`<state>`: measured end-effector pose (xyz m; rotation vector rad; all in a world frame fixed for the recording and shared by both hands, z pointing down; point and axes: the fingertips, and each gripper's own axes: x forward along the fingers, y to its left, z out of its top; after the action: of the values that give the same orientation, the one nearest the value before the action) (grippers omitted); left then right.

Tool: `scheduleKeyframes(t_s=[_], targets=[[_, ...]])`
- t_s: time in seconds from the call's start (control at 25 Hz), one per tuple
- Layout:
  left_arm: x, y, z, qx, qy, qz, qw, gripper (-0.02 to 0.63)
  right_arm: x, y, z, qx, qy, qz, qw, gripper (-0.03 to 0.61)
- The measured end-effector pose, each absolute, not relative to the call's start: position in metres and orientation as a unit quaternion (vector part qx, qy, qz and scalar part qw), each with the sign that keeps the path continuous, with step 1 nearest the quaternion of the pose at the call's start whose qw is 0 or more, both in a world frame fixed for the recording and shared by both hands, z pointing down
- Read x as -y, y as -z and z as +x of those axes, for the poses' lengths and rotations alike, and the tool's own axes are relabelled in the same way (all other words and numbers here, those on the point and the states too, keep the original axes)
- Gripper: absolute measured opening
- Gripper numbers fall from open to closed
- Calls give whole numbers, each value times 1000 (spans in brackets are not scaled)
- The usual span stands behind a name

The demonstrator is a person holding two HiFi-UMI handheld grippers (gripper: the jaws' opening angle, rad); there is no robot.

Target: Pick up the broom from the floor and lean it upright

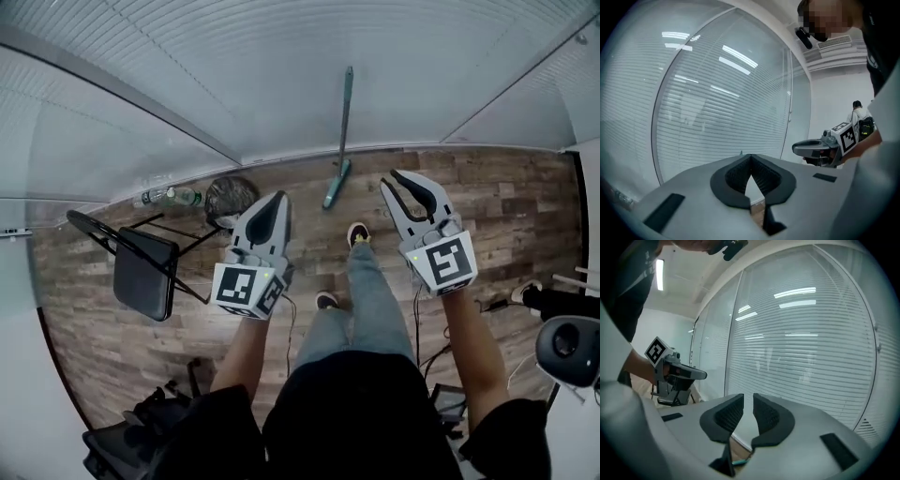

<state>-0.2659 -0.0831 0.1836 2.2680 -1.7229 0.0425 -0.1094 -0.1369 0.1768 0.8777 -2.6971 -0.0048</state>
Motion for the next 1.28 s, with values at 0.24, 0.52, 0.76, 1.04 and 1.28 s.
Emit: scheduleKeyframes(t_s=[0.24,0.52,0.76,1.04,1.28], targets=[[-7,-81,-254,585,-10,807,81,21,39,-71,-89,944,56,305,117,66],[-61,-27,-210,540,-19,841,44,21,-34,-8,-44,943,57,304,122,18],[-83,-10,-167,519,-16,853,56,21,-60,3,6,934,4,340,105,18],[-92,2,-122,519,-9,852,71,21,-68,11,60,926,-14,368,84,18],[-85,14,-93,516,3,854,65,21,-60,11,99,917,-23,392,69,18]])
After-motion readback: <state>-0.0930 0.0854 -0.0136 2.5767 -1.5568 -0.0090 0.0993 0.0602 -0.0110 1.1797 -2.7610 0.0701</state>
